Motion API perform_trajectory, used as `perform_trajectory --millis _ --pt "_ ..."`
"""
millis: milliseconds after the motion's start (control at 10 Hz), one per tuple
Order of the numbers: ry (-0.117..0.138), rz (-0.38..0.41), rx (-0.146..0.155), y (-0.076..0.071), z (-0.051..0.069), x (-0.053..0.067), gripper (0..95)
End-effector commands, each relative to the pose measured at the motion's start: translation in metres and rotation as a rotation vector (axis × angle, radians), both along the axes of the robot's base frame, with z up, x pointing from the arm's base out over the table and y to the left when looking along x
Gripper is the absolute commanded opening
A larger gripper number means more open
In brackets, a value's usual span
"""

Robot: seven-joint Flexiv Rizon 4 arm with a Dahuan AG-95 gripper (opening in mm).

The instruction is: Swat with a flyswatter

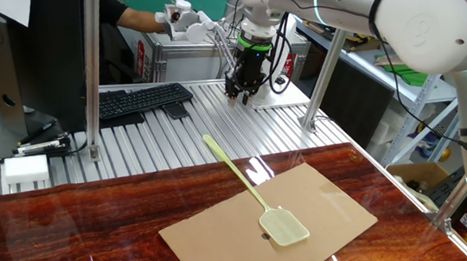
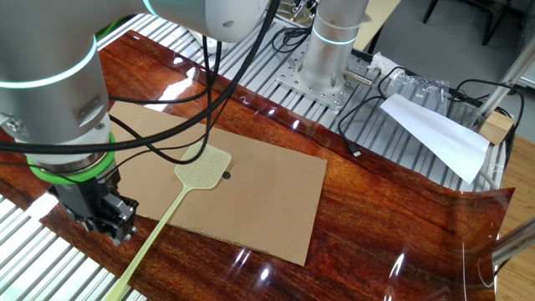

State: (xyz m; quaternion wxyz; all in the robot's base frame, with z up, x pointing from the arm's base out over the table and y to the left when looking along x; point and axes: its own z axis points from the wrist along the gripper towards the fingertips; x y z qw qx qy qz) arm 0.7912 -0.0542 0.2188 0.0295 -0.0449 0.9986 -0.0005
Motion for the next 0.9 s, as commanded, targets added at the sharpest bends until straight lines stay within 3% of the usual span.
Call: perform_trajectory --millis 100,300,700,900 --pt "-0.001 0.006 0.002 0.0004 -0.0007 -0.001 38.0" --pt "0.0 0.021 0.0 0.0004 -0.0009 -0.0009 0.0" --pt "-0.012 0.036 -0.01 0.0011 -0.0022 -0.0011 0.0" --pt "-0.029 0.029 -0.009 0.0031 -0.0086 -0.0029 0.0"
